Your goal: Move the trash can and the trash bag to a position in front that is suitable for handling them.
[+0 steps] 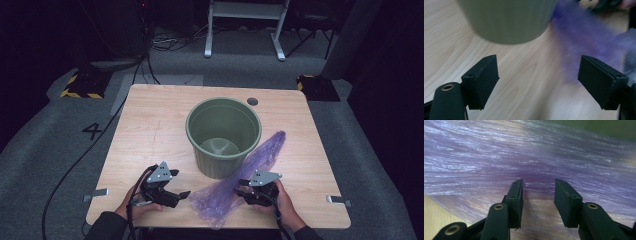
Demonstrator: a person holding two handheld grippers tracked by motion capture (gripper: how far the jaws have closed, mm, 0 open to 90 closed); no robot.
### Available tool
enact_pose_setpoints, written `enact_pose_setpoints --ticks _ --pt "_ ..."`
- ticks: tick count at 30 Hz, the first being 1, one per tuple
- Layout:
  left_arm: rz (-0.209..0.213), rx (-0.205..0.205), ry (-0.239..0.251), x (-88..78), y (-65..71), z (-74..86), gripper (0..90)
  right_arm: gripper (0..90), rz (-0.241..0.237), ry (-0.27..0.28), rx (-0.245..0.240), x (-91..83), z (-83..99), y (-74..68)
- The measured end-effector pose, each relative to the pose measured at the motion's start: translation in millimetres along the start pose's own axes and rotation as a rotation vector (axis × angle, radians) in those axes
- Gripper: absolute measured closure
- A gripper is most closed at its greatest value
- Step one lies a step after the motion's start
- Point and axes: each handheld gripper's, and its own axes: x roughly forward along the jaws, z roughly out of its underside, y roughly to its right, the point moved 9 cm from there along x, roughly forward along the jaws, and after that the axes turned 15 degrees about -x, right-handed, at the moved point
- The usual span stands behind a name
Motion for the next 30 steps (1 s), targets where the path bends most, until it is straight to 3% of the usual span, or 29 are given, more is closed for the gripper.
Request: enact_pose_setpoints --ticks 1,3,5,8,10,11,12,14,18,19,20,21,23,24,25,26,28,29,30 --pt "0.018 0.017 -0.001 2.2 9.6 -2.1 16.3 58.4 0.001 -0.002 -0.005 2.1 -2.2 -0.3" --pt "0.025 0.024 -0.007 4.2 14.4 -2.1 16.2 58.4 0.003 -0.002 -0.008 4.3 -4.2 -0.8" --pt "0.057 0.041 -0.038 12.1 27.9 1.1 16.7 58.4 0.019 -0.004 -0.019 9.5 -9.3 -1.2" --pt "0.061 0.052 -0.06 19.2 33.3 5.4 17.0 57.7 0.025 -0.002 -0.026 11.8 -11.7 -2.1" --pt "0.012 0.096 -0.13 32.5 31.5 16.7 20.0 52.6 0.024 0.0 -0.035 12.8 -12.9 -3.0" --pt "0.012 0.096 -0.13 32.5 31.5 16.7 22.4 50.6 0.018 -0.001 -0.035 12.2 -12.3 -3.5" --pt "-0.002 0.106 -0.167 38.0 27.6 23.0 25.0 47.9 0.012 0.003 -0.03 10.8 -11.7 -4.0" --pt "-0.017 0.102 -0.181 39.7 24.9 26.0 26.2 46.3 0.009 0.012 -0.028 8.4 -11.3 -3.7" --pt "-0.041 0.101 -0.196 41.5 16.6 28.8 38.6 42.4 0.033 0.064 0.003 -10.3 -9.3 5.9" --pt "-0.045 0.101 -0.192 40.8 14.9 28.5 42.2 41.9 0.051 0.067 0.015 -16.2 -6.9 10.7" --pt "-0.047 0.098 -0.19 40.3 13.2 28.0 47.6 40.6 0.105 0.065 0.038 -29.5 0.8 24.0" --pt "-0.05 0.099 -0.189 39.5 11.5 27.7 47.6 40.6 0.105 0.065 0.038 -29.5 0.8 24.0" --pt "-0.05 0.096 -0.181 38.5 9.1 27.4 51.1 39.8 0.177 0.071 0.103 -44.9 11.0 42.1" --pt "-0.043 0.1 -0.181 37.6 8.3 28.1 52.7 37.0 0.268 0.066 0.16 -59.0 21.4 62.5" --pt "-0.043 0.1 -0.181 37.6 8.3 28.1 52.8 35.3 0.308 0.057 0.191 -64.2 26.3 72.3" --pt "-0.04 0.101 -0.181 37.6 7.8 27.9 52.8 35.3 0.308 0.057 0.191 -64.2 26.3 72.3" --pt "-0.042 0.103 -0.181 37.9 7.2 27.4 53.0 33.2 0.364 0.023 0.232 -70.4 36.2 88.3" --pt "-0.042 0.107 -0.182 37.9 7.4 27.4 53.0 32.9 0.402 -0.006 0.28 -72.4 45.1 99.9" --pt "-0.041 0.107 -0.183 37.8 7.3 27.5 53.0 32.9 0.402 -0.006 0.28 -72.4 45.1 99.9"
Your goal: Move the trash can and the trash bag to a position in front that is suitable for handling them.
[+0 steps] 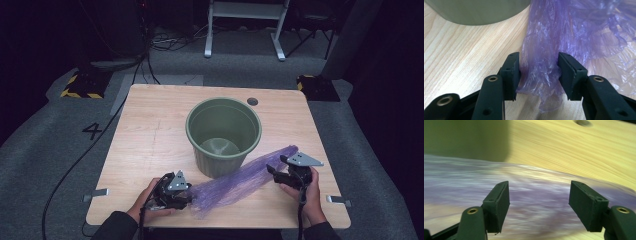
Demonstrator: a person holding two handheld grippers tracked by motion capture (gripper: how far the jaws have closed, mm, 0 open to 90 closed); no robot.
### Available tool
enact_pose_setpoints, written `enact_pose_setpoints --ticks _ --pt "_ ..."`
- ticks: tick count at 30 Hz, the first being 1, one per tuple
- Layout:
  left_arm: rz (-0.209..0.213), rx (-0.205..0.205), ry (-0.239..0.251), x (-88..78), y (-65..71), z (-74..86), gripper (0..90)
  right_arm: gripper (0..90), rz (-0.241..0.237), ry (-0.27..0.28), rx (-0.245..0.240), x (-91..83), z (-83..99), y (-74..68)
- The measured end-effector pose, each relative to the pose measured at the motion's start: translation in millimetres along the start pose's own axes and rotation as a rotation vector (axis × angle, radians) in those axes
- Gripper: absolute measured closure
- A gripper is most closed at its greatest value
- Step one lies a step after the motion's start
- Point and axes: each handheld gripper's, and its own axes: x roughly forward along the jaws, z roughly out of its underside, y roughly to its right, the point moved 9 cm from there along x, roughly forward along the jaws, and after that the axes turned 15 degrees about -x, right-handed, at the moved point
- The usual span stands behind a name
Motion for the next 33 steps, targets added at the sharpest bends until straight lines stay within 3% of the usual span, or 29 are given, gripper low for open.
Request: enact_pose_setpoints --ticks 5,8,10,13,15,19,25,27,33 --pt "0.011 0.005 0.006 -0.3 -1.7 0.1 53.9 31.6 0.072 -0.05 0.056 11.1 10.7 26.0" --pt "0.008 -0.008 0.013 -1.4 -5.1 0.6 54.1 33.2 0.121 -0.076 0.038 13.4 16.1 38.6" --pt "0.023 -0.03 0.024 -3.0 -9.2 1.2 52.5 39.2 0.146 -0.063 0.051 12.3 20.6 48.6" --pt "0.021 -0.034 0.031 -4.8 -13.7 3.1 47.0 41.1 0.142 -0.035 0.123 8.1 27.6 58.8" --pt "0.018 -0.052 0.037 -5.0 -14.7 2.7 38.4 40.5 0.139 -0.041 0.14 6.9 29.3 60.1" --pt "0.025 -0.078 0.088 -13.4 -11.4 -3.7 16.1 35.8 0.113 -0.082 0.127 16.2 31.8 54.2" --pt "0.011 -0.067 0.109 -28.0 -10.6 -1.8 15.5 37.4 0.093 -0.113 0.114 25.3 34.6 51.0" --pt "-0.013 -0.063 0.097 -32.2 -14.5 1.3 15.6 41.3 0.111 -0.101 0.116 25.2 34.6 54.1" --pt "-0.06 -0.074 0.118 -51.5 -32.2 11.2 15.6 39.8 0.114 -0.106 0.138 28.6 39.3 61.9"
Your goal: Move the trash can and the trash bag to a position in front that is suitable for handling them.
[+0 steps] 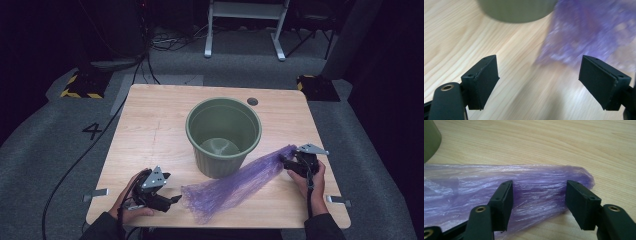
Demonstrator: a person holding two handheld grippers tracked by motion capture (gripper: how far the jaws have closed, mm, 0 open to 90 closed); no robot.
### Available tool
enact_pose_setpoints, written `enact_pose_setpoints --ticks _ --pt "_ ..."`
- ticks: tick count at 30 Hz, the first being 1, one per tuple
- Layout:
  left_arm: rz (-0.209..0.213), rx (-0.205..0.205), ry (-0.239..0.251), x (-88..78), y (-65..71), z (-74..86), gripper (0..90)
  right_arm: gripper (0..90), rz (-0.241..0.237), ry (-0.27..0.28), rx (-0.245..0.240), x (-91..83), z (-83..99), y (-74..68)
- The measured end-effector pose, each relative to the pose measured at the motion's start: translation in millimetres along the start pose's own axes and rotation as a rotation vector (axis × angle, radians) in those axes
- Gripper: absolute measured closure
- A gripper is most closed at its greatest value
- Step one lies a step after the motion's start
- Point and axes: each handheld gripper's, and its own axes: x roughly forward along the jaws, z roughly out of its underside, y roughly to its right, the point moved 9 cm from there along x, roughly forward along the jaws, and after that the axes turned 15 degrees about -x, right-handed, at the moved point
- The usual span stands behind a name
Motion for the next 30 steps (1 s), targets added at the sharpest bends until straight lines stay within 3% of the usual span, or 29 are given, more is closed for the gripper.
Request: enact_pose_setpoints --ticks 2,3,4,6,9,12,15,16,18,19,20,21,22,23,30 --pt "-0.035 -0.025 -0.007 -5.3 -15.2 7.5 15.6 36.4 0.003 0.024 -0.001 -2.4 -4.2 1.9" --pt "-0.035 -0.025 -0.007 -5.3 -15.2 7.5 15.6 36.4 0.003 0.024 -0.001 -2.4 -4.2 1.9" --pt "-0.076 -0.027 -0.019 -6.8 -25.4 13.2 15.8 33.9 0.004 0.05 -0.011 -8.5 -9.0 1.1" --pt "-0.088 -0.027 -0.026 -7.3 -29.6 15.7 15.8 33.1 0.002 0.059 -0.013 -12.2 -10.9 0.1" --pt "-0.103 -0.059 -0.026 -8.0 -41.9 21.2 15.8 29.5 -0.028 0.081 -0.012 -23.0 -12.7 -9.1" --pt "-0.102 -0.071 -0.029 -8.3 -45.6 22.9 15.8 28.5 -0.043 0.072 -0.02 -22.8 -11.4 -14.4" --pt "-0.107 -0.076 -0.035 -6.3 -48.5 24.8 15.8 26.6 -0.047 0.03 -0.021 -13.8 -6.9 -17.8" --pt "-0.11 -0.076 -0.043 -4.5 -49.7 26.2 15.8 26.5 -0.057 -0.007 -0.005 -6.2 -3.3 -18.5" --pt "-0.11 -0.076 -0.049 -3.8 -50.4 27.1 15.9 27.1 -0.059 -0.015 0.0 -3.3 -2.6 -18.6" --pt "-0.11 -0.075 -0.052 -3.1 -51.2 27.6 16.0 32.5 -0.056 -0.036 -0.007 0.6 -1.7 -19.6" --pt "-0.108 -0.078 -0.054 -2.2 -51.9 28.0 16.0 32.5 -0.056 -0.036 -0.007 0.6 -1.7 -19.6" --pt "-0.105 -0.088 -0.055 0.0 -53.3 28.6 15.5 40.3 -0.048 -0.04 -0.012 2.9 -1.9 -20.4" --pt "-0.105 -0.088 -0.055 0.0 -53.3 28.6 15.6 40.3 -0.048 -0.04 -0.012 2.9 -1.9 -20.4" --pt "-0.101 -0.095 -0.053 0.5 -53.5 28.7 15.2 47.6 -0.047 -0.045 -0.013 4.7 -1.3 -20.2" --pt "-0.101 -0.1 -0.029 3.7 -55.1 26.8 13.9 65.2 -0.044 -0.04 -0.016 5.0 -2.3 -19.3"
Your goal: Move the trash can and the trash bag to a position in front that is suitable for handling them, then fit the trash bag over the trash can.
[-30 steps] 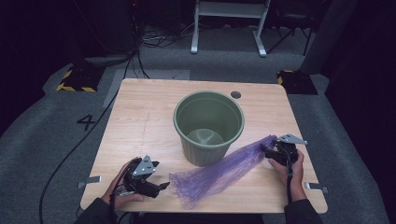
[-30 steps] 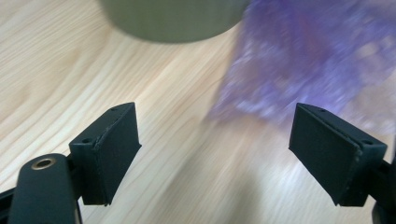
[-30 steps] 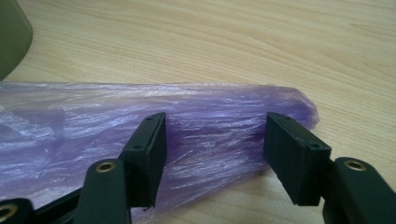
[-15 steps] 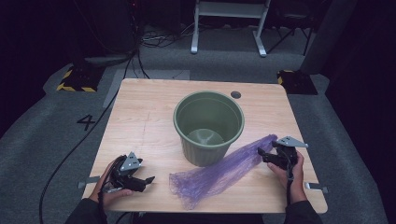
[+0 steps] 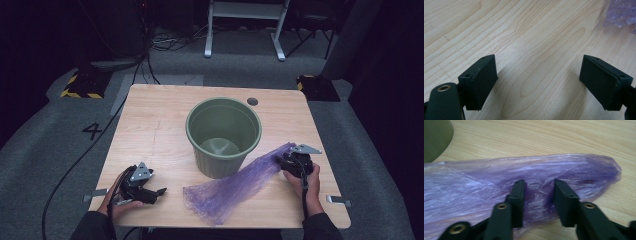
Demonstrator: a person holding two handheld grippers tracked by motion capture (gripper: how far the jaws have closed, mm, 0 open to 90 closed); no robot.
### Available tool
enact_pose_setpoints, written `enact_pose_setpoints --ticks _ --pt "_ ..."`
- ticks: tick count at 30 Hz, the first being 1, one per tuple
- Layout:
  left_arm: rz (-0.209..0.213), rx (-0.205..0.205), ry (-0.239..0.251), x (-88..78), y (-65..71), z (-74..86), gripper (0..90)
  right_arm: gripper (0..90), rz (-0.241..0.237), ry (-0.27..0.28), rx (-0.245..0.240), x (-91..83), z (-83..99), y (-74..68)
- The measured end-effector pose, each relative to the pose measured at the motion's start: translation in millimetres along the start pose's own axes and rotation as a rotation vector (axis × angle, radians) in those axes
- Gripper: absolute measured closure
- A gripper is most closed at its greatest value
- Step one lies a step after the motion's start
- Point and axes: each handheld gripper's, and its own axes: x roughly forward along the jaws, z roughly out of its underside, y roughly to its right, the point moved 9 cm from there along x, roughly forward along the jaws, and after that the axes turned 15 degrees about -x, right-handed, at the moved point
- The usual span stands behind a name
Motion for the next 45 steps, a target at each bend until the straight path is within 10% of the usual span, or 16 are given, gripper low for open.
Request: enact_pose_setpoints --ticks 11,40,45 --pt "0.001 0.001 -0.002 2.1 0.0 -1.8 12.6 87.0 0.05 0.079 0.0 -11.0 -8.5 10.1" --pt "-0.009 -0.017 -0.014 1.8 1.3 -4.0 15.1 87.6 0.162 0.262 -0.107 -54.2 -63.6 13.7" --pt "0.062 -0.022 0.043 -7.9 27.8 -21.9 17.2 87.6 0.173 0.286 -0.125 -59.5 -75.0 12.0"
